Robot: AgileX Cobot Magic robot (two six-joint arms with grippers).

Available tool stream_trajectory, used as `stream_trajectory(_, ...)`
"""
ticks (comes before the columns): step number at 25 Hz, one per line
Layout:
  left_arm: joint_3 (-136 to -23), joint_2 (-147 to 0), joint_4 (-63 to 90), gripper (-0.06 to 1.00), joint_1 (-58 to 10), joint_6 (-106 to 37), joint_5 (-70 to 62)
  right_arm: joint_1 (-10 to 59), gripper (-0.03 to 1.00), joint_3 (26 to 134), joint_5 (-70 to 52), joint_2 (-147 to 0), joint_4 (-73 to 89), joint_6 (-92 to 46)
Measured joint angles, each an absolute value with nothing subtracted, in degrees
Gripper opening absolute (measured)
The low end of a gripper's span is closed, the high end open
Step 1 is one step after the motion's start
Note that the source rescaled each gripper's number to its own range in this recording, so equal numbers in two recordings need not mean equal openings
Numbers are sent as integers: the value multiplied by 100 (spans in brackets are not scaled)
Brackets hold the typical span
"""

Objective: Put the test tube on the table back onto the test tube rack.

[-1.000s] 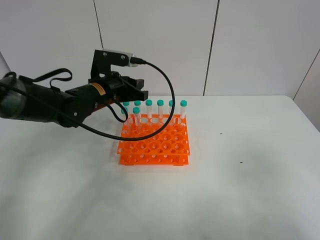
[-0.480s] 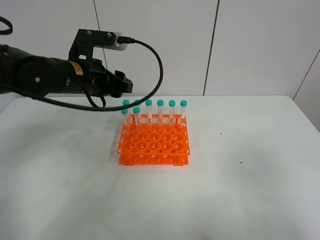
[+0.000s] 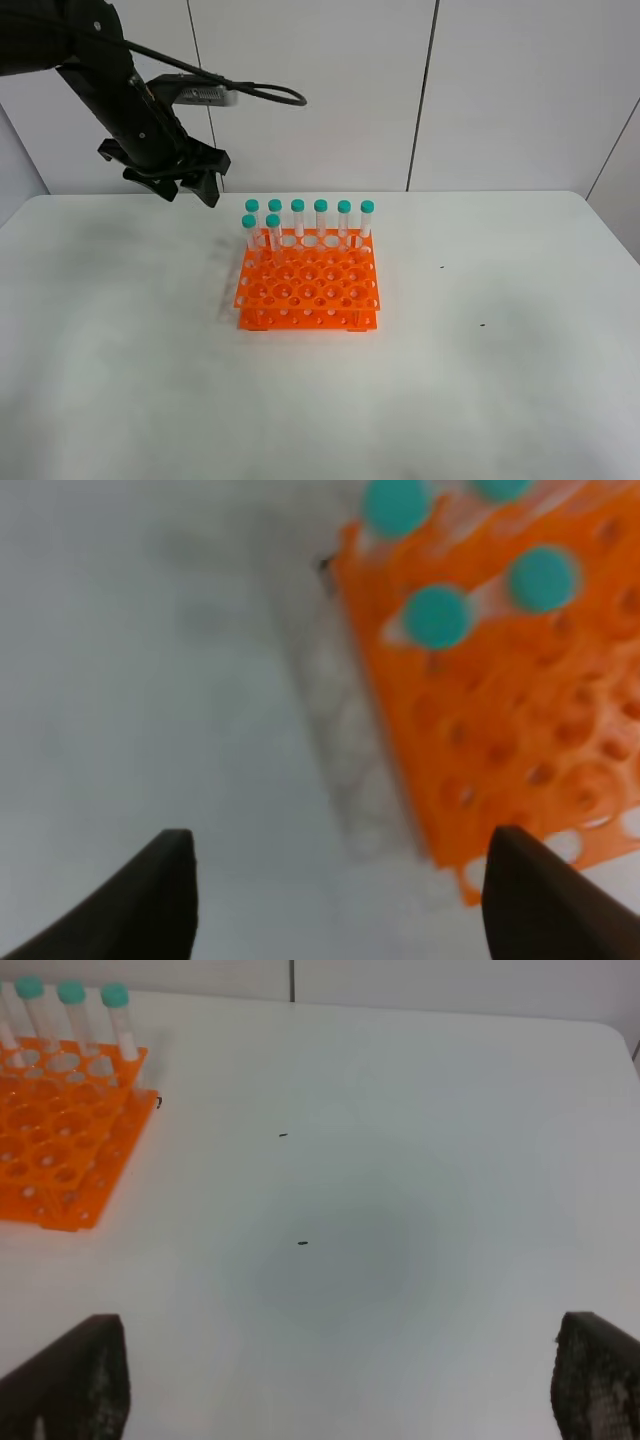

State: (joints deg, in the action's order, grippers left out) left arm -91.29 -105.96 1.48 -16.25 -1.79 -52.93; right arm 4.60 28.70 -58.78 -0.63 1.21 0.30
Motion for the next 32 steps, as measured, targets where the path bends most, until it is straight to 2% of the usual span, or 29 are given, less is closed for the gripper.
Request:
stream_trajectory(13, -9418, -10953, 185, 97, 72, -199, -6636, 460, 99, 2870, -5878, -63, 121, 30)
stream_trajectory(20, -9319, -10704, 201, 97, 175, -189, -6672, 460, 99, 2870, -5878, -63, 121, 30)
stream_trajectory(24, -8631, -10123, 201, 97, 175, -183, -6672, 460, 99, 2870, -5878, -63, 121, 30)
stream_trajectory(32, -6118, -7965, 201, 97, 175, -372, -6672, 460, 99, 2870, -5878, -63, 121, 36)
